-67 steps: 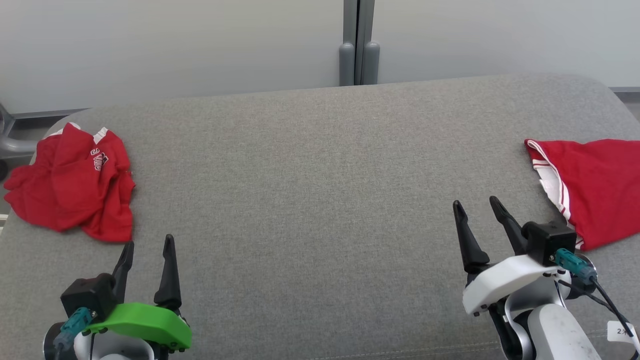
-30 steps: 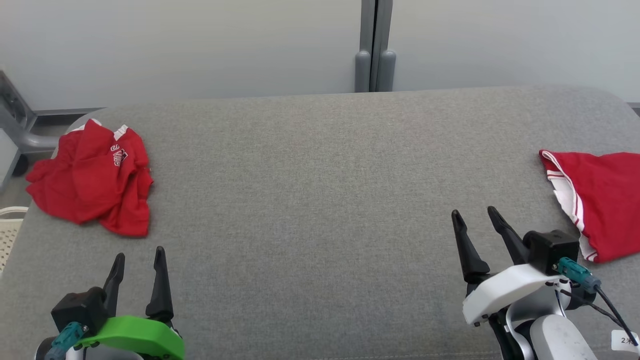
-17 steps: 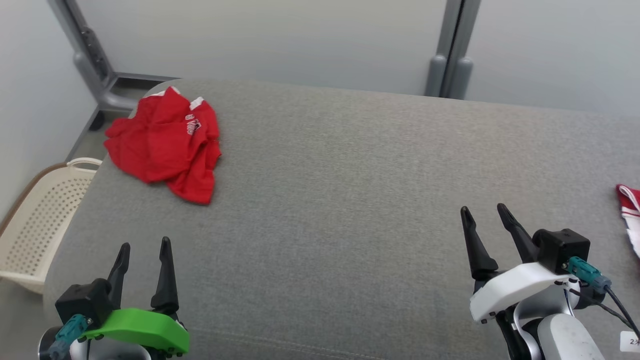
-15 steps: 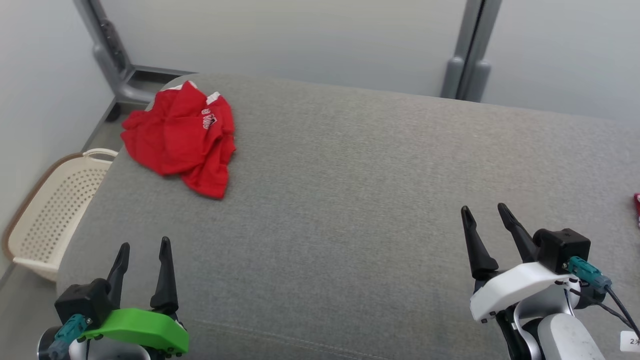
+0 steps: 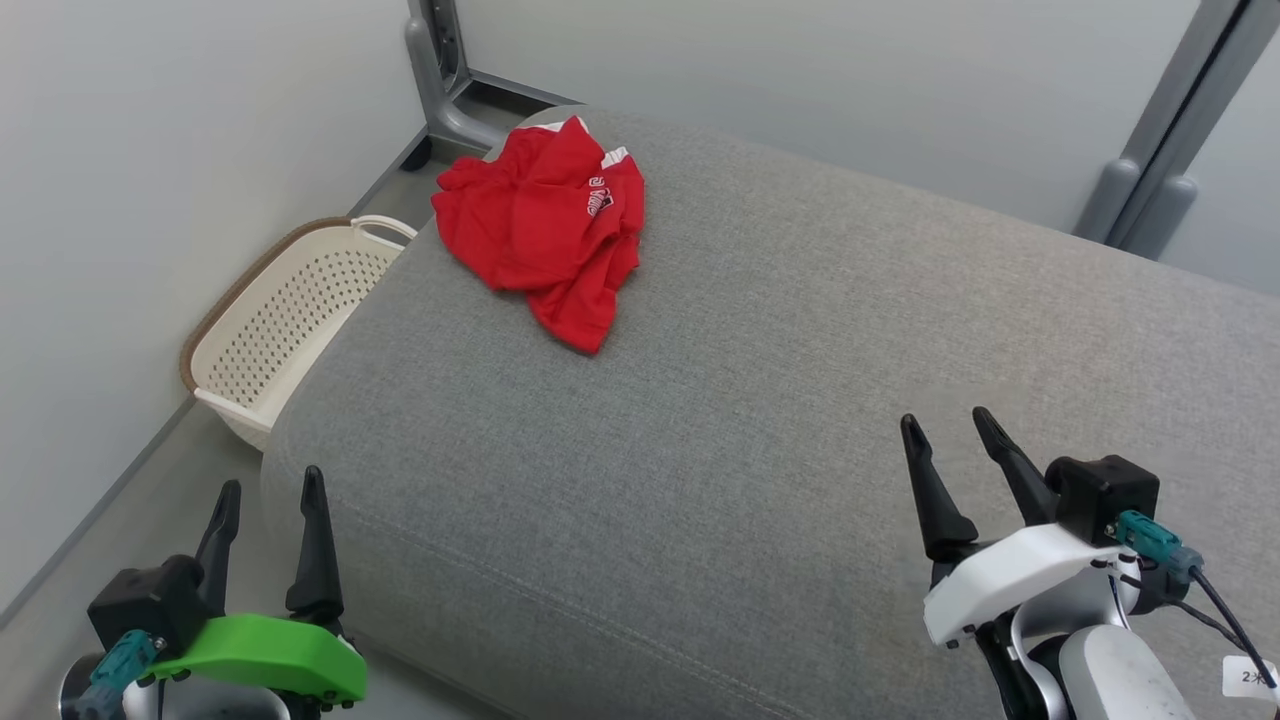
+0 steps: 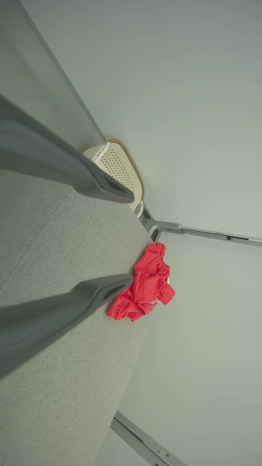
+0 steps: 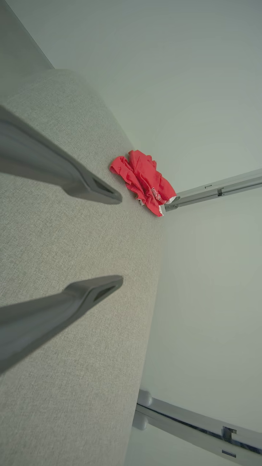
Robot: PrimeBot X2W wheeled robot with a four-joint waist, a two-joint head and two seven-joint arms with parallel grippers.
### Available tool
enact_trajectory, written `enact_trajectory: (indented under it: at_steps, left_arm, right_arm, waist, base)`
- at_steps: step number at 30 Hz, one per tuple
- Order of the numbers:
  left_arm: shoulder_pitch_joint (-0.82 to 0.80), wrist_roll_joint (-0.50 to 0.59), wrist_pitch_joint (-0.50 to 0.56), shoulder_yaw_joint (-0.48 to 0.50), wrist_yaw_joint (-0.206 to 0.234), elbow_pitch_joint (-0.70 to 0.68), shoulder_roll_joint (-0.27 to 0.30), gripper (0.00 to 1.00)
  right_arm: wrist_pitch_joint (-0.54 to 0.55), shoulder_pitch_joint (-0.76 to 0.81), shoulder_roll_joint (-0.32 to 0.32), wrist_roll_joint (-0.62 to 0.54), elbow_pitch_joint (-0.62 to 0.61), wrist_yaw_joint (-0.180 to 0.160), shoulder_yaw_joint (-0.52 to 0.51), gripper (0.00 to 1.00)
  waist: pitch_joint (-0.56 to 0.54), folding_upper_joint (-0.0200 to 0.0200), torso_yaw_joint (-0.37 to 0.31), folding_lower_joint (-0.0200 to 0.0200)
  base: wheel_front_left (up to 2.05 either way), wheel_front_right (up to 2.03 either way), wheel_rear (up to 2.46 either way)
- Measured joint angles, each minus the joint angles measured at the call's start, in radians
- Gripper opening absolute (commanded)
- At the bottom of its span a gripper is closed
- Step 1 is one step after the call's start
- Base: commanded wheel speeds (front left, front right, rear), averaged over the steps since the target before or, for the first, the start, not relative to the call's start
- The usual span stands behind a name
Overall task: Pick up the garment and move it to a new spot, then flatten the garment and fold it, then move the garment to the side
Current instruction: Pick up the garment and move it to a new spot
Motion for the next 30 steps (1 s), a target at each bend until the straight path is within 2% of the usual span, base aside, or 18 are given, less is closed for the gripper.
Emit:
enact_trajectory:
  at_steps: [7,11,14,17,18,21,25,30]
  left_arm:
    - [-0.035,0.002,0.026,-0.022,-0.018,-0.013,-0.001,1.00]
    - [-0.154,0.004,0.062,-0.006,-0.044,-0.023,0.024,1.00]
    - [-0.282,-0.002,0.118,0.006,-0.082,0.003,0.042,1.00]
    - [-0.434,-0.010,0.191,0.018,-0.122,0.074,0.072,1.00]
    - [-0.526,-0.017,0.243,0.027,-0.145,0.137,0.095,1.00]
    - [-0.641,-0.045,0.318,0.041,-0.175,0.240,0.115,1.00]
    - [-0.753,-0.079,0.399,0.068,-0.193,0.366,0.143,1.00]
    - [-0.831,-0.107,0.459,0.103,-0.194,0.491,0.190,1.00]
  right_arm:
    - [-0.003,0.003,0.000,0.002,0.008,0.000,-0.008,1.00]
    - [0.006,0.003,0.000,-0.005,0.001,0.000,-0.018,1.00]
    - [0.013,-0.003,0.000,-0.009,-0.007,0.000,-0.020,1.00]
    - [0.023,-0.022,0.000,-0.024,-0.020,0.000,-0.015,1.00]
    - [0.028,-0.038,0.000,-0.035,-0.032,0.000,-0.014,1.00]
    - [0.037,-0.063,0.000,-0.053,-0.059,0.000,-0.006,1.00]
    - [0.045,-0.105,0.000,-0.073,-0.110,0.000,-0.011,1.00]
    - [0.058,-0.155,-0.001,-0.098,-0.184,0.000,-0.017,1.00]
  waist:
    - [0.004,0.0000,0.007,0.0000]
    - [0.009,0.0000,-0.023,0.0000]
    - [0.019,0.0000,-0.049,0.0000]
    - [0.034,0.0000,-0.083,0.0000]
    - [0.045,0.0000,-0.108,0.0000]
    - [0.066,0.0000,-0.152,0.0000]
    - [0.103,0.0000,-0.217,0.0000]
    - [0.172,0.0000,-0.296,0.0000]
  base:
    - [0.00,0.00,0.00]
    - [0.00,0.00,0.00]
    - [0.00,0.00,0.00]
    - [0.00,0.00,0.00]
    - [0.00,0.00,0.00]
    - [0.00,0.00,0.00]
    - [0.00,0.00,0.00]
    - [0.00,0.00,0.00]
